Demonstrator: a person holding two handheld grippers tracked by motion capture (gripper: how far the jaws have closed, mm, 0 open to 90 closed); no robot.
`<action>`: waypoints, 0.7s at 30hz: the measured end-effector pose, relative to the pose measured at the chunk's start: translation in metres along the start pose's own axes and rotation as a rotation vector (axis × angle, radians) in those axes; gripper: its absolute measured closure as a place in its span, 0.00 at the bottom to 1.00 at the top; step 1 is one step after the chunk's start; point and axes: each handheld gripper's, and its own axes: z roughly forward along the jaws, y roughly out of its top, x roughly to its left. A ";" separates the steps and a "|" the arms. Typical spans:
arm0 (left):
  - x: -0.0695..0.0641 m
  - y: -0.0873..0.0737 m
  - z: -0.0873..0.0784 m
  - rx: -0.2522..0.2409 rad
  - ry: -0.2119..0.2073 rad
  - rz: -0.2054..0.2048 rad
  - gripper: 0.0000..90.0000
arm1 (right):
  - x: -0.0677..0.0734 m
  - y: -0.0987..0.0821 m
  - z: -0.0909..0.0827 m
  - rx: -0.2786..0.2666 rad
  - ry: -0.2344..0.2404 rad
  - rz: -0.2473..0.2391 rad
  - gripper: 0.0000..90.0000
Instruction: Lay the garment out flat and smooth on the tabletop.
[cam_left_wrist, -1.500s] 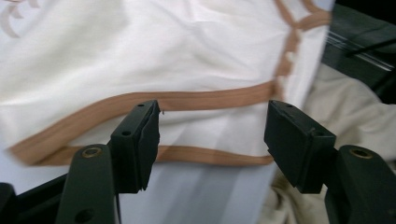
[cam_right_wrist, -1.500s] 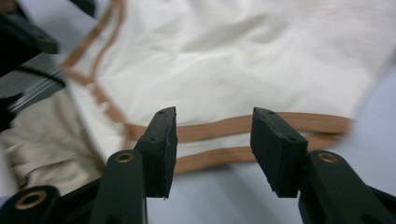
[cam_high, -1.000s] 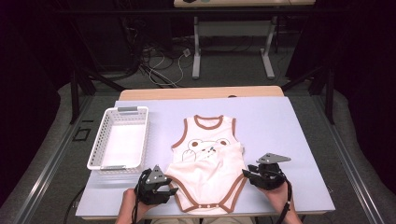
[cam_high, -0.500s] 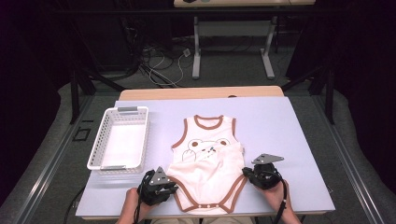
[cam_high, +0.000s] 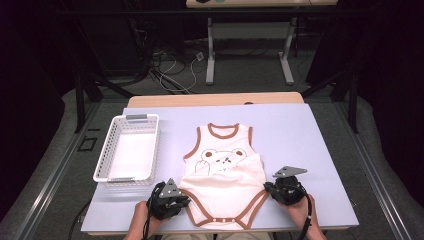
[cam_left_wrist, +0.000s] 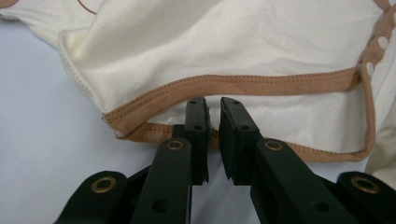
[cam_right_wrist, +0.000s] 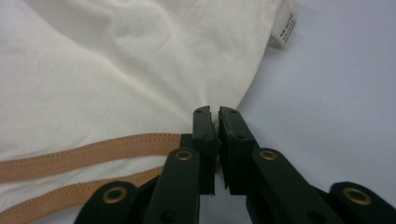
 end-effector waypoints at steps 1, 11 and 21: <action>0.000 0.000 0.000 0.000 -0.001 0.000 0.90 | -0.002 0.001 -0.001 -0.013 -0.002 -0.005 0.84; 0.001 0.000 0.001 -0.008 -0.007 -0.003 0.90 | -0.013 0.036 0.009 -0.133 -0.036 -0.031 0.80; 0.002 0.000 0.001 -0.011 -0.007 0.000 0.90 | -0.031 0.083 0.048 -0.130 -0.136 -0.048 0.83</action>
